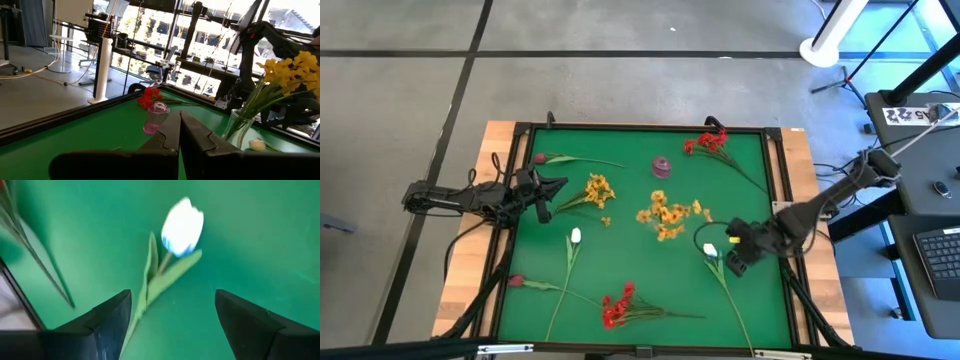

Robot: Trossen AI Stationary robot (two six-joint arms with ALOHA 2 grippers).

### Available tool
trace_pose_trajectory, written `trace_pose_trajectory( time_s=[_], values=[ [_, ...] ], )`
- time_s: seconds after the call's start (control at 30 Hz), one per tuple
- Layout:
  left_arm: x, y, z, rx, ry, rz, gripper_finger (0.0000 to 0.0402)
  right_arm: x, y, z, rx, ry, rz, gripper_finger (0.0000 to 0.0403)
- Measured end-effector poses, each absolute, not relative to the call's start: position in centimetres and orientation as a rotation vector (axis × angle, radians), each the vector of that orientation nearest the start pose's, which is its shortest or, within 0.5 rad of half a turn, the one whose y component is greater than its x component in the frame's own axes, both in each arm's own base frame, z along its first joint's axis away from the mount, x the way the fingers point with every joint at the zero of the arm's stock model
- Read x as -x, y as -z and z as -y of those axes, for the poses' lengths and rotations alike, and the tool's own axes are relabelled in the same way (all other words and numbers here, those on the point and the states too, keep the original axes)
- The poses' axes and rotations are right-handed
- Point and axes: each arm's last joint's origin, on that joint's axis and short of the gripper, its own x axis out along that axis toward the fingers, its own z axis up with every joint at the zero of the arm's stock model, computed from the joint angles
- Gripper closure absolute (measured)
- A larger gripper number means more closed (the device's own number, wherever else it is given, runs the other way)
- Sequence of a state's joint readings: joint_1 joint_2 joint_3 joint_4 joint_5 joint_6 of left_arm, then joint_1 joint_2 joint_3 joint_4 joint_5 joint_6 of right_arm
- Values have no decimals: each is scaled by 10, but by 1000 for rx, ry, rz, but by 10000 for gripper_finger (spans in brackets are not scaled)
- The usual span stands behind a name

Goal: Sort flowers into vase by color
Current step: Put the right white tulip into the transparent vase

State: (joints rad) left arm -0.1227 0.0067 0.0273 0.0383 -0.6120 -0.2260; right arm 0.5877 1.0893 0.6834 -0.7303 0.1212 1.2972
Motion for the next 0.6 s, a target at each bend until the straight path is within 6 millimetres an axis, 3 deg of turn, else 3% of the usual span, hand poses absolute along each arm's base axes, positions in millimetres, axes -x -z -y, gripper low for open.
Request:
trace_pose_trajectory(
  time_s=[0.1, 0.33, 0.6],
  values=[
    [-92, -176, -5, 243, -481, 111, 401, -153, -214, -105, -757, 355, -1017, 118],
    [-92, -176, -5, 250, -481, 112, 401, -146, -224, -128, -739, 213, -874, 118],
    [-92, -176, -5, 251, -481, 112, 401, -148, -199, -150, -757, 288, -965, 118]
  ],
)
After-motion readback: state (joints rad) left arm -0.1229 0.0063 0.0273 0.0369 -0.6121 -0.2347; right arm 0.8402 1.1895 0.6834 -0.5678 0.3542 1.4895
